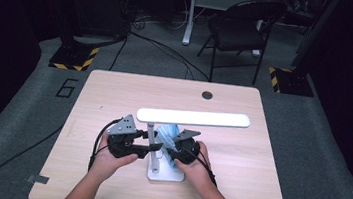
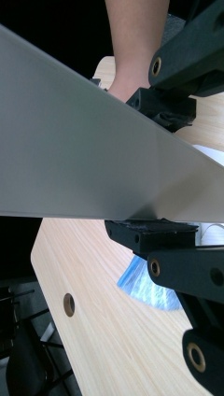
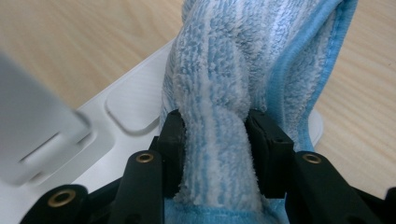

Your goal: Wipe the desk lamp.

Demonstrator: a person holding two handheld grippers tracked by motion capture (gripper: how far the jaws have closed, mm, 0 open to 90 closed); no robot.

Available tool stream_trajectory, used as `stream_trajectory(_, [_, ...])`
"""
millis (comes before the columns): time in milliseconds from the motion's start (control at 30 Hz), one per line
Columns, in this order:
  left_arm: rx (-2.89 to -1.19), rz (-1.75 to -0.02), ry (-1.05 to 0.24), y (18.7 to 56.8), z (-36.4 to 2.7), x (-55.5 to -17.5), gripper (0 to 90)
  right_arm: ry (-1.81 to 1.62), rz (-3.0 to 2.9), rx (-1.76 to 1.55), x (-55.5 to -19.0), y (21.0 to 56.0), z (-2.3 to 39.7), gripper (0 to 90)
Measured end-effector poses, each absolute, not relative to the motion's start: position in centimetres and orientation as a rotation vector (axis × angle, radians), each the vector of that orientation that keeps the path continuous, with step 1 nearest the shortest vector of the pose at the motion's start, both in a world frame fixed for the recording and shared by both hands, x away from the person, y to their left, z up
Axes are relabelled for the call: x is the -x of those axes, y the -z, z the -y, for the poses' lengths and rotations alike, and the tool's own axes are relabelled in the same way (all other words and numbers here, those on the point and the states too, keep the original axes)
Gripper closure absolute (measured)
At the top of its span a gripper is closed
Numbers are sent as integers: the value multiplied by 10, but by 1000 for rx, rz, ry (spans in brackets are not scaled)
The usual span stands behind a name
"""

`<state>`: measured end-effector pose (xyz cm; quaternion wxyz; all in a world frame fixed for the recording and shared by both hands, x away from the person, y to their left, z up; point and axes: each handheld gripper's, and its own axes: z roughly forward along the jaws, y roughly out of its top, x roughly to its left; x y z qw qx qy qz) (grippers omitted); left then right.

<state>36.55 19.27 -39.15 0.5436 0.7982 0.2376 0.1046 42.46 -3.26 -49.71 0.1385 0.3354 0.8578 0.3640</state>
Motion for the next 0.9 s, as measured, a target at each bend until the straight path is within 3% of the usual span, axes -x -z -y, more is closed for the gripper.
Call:
stream_trajectory(567, [-1899,-568,-265,392,-192,-365,523,-1090,-2422,-1074,-470,500,28,578])
stream_trajectory(900, [-1899,-576,-274,393,-190,-365,525,-1150,-2376,-1056,-459,504,34,572])
